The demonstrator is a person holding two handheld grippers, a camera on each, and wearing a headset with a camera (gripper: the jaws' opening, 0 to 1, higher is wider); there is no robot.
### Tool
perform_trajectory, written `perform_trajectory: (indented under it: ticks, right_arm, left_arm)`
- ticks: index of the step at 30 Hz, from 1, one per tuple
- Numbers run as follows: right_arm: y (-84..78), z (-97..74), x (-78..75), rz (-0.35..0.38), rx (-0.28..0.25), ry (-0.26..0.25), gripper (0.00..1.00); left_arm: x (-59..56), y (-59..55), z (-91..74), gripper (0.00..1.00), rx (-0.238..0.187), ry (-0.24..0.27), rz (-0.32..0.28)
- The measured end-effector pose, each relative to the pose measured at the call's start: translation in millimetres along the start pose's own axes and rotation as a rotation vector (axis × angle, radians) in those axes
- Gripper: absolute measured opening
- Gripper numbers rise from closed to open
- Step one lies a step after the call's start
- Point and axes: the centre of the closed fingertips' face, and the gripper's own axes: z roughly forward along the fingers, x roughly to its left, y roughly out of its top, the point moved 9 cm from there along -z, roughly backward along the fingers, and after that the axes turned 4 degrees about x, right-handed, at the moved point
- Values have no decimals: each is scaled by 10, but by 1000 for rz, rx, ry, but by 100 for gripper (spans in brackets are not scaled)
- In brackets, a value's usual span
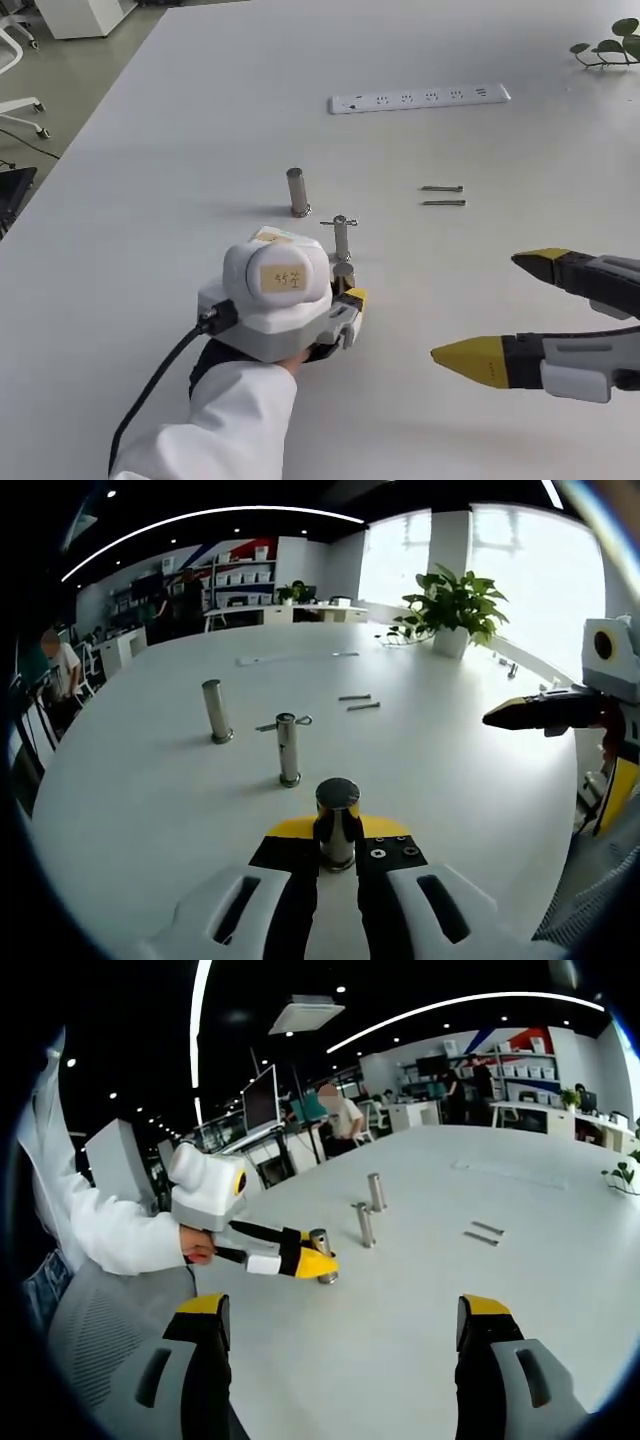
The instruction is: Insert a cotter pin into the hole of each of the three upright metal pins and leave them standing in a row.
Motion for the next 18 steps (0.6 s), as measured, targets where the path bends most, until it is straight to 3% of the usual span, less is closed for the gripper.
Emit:
perform_trajectory:
  ticks: [10, 12, 18]
  right_arm:
    - [14, -11, 1, -1, -11, 0, 92]
    - [17, -12, 0, -2, -12, 0, 92]
    - [23, -23, 7, -12, -8, -3, 92]
  left_arm:
    - [-21, -42, -39, 12, -13, 6, 24]
    - [-28, -42, -40, 12, -13, 9, -8]
    - [-28, -41, -50, 13, -9, 7, -10]
